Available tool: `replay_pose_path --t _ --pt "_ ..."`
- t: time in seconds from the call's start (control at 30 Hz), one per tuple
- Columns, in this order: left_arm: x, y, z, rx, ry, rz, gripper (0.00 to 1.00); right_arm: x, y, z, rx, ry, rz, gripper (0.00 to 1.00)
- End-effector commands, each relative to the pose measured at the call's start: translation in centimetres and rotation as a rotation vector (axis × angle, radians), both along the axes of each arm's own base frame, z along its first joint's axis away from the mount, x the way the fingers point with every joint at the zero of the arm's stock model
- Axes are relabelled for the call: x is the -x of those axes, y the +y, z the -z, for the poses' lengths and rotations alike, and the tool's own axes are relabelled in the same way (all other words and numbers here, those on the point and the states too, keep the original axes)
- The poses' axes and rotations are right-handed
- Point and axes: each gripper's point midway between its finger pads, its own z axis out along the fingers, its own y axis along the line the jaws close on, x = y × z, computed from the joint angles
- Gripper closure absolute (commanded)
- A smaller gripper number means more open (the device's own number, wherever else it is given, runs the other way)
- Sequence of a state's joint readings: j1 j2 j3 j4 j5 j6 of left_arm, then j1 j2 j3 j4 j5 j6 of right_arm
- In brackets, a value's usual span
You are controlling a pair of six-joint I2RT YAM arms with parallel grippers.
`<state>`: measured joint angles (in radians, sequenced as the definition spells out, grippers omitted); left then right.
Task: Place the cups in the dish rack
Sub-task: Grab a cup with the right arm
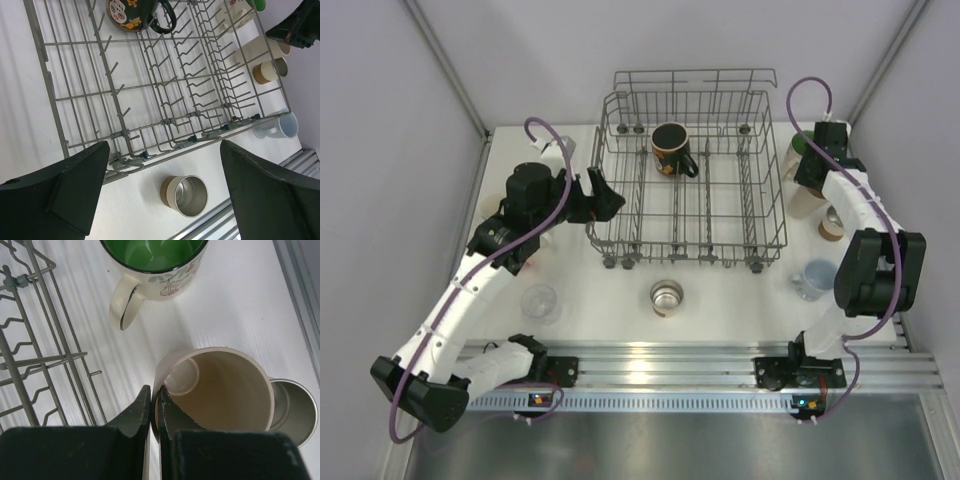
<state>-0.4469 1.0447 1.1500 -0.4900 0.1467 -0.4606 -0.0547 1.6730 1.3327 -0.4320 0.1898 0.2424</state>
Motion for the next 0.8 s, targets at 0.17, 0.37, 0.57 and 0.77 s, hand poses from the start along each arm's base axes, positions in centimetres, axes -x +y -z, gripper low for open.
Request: replay_pose_path --t 0.17,0.37,0.57,0.77 --pt "-0.1 -0.7 -5.6 0.105 -0.142 0.021 0.02 0.6 -1.7 -12.9 0.058 -0.192 0.069 1.00" --pt "-0.1 -1.6 -7.2 0.151 -0.145 0.054 0.02 2.6 0.4 -21.3 -0.028 -0.393 0.004 1.00" --pt "0.1 -3.7 -8.8 0.258 -0.156 0.144 0.02 7.7 13.1 -30.4 -0.473 -0.813 -0.554 1.00" --pt "0.9 -6.2 -10.6 0.349 -0.168 0.297 0.02 16.4 22.1 -34.4 -0.727 -1.027 -0.981 1.00"
